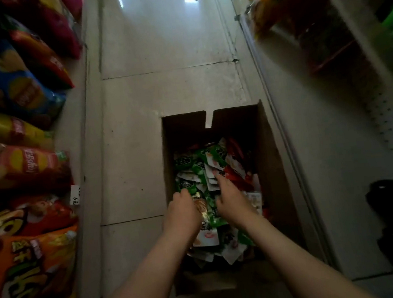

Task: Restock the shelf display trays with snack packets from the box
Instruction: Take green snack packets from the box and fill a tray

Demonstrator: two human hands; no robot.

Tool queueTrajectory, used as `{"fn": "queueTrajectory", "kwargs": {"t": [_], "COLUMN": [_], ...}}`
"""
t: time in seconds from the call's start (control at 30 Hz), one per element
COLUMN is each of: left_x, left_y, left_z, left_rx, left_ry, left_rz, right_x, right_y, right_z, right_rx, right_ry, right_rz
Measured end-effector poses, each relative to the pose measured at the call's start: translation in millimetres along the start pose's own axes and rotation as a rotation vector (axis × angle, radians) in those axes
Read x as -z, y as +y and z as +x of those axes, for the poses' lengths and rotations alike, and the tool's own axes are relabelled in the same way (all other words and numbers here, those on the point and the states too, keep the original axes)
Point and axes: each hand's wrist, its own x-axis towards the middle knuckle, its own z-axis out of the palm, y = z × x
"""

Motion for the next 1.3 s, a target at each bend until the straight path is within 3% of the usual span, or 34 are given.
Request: {"fn": "queueTrajectory", "kwargs": {"t": [0.07, 0.17, 0.3, 0.4, 0.5, 0.63, 0.77, 0.87, 0.9, 0.97, 1.03, 1.1, 1.2, 1.3], "left_x": [-6, -26, -65, -77, -82, -84, -91, -100, -102, -106, -101, -104, -106, -110], "left_y": [-1, -6, -22, -28, -29, -20, -10, -8, -7, -1, 8, 9, 7, -2], "left_z": [20, 29, 32, 31, 31, 28, 22, 21, 21, 22, 23, 32, 35, 36], "left_rx": [0.015, 0.086, 0.304, 0.384, 0.419, 0.365, 0.069, -0.122, -0.147, -0.062, 0.21, 0.454, 0.452, 0.4], "left_ry": [0.008, -0.084, -0.25, -0.147, -0.088, 0.049, 0.205, 0.151, 0.099, 0.005, -0.043, -0.138, -0.22, -0.202], "left_rz": [-0.029, -0.061, -0.235, -0.396, -0.51, -0.364, -0.095, -0.001, -0.035, -0.393, -0.952, -1.262, -1.156, -1.046], "right_x": [-15, -41, -67, -65, -55, -31, -18, -22, -24, -25, -28, -33, -39, -37], "right_y": [2, 24, 54, 64, 77, 87, 90, 92, 93, 91, 85, 80, 80, 94], "right_z": [21, 22, 11, 10, 10, 7, -3, -7, -9, -15, -24, -33, -40, -26], "right_rx": [0.093, 0.067, 0.054, 0.115, 0.155, 0.183, 0.152, 0.175, 0.157, 0.122, 0.169, 0.242, 0.131, -0.286], "right_ry": [-0.092, -0.241, -0.361, -0.355, -0.3, -0.243, -0.021, 0.111, 0.134, 0.184, 0.203, 0.146, 0.106, 0.337], "right_rz": [-0.194, -0.513, -0.616, -0.662, -0.606, -0.513, -0.311, -0.279, -0.259, -0.162, -0.057, 0.011, 0.129, 0.17]}}
